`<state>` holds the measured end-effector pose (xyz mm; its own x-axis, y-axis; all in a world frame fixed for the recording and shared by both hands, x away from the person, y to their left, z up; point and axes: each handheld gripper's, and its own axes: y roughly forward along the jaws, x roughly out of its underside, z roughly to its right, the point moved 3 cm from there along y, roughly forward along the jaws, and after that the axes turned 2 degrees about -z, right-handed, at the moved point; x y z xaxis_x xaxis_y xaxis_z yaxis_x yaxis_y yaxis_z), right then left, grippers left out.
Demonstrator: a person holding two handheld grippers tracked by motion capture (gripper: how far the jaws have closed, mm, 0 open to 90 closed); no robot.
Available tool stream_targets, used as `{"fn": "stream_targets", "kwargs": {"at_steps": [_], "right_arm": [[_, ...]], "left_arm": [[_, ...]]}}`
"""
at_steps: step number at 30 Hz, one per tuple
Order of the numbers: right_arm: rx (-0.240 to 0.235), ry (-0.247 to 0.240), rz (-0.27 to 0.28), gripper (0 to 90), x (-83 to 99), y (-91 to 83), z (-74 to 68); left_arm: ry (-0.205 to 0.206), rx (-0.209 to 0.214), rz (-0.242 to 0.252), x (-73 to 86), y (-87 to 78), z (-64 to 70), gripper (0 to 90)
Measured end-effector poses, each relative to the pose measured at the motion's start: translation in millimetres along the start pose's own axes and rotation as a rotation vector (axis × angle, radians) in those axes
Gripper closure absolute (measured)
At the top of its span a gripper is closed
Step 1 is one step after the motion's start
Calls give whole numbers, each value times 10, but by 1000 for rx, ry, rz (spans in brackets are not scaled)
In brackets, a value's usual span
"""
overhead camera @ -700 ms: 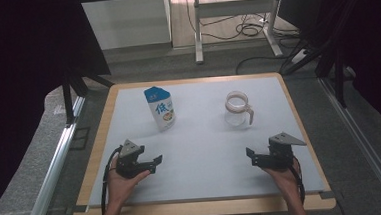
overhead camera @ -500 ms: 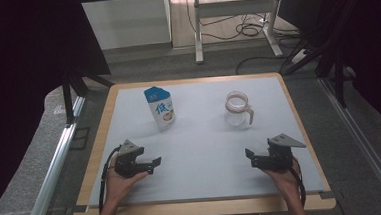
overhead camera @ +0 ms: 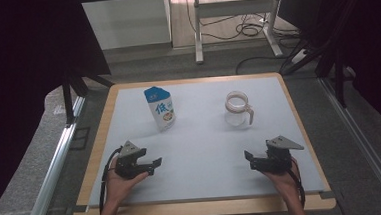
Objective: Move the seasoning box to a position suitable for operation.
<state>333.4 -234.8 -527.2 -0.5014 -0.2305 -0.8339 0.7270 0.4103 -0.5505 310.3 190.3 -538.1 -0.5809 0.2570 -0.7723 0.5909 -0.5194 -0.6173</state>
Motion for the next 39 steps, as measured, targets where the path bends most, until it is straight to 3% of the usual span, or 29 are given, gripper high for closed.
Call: {"fn": "stream_targets", "kwargs": {"at_steps": [6,13,23,25,31,39], "right_arm": [[-6,1,8,90,-41,-26,-15],[-23,12,21,98,-113,-31,4],[-30,-52,33,98,-427,-45,-18],[-29,-70,42,98,-593,-69,-19],[-27,-98,35,96,-790,-30,-24],[-27,-83,63,81,-1012,-22,-13]], "left_arm": [[20,6,0,7,7,14,229],[14,24,8,22,7,-5,221],[-2,45,6,60,-40,4,199],[6,48,1,53,-30,18,199],[2,61,-4,25,-11,19,201],[11,69,-6,-15,-4,76,190]]}}
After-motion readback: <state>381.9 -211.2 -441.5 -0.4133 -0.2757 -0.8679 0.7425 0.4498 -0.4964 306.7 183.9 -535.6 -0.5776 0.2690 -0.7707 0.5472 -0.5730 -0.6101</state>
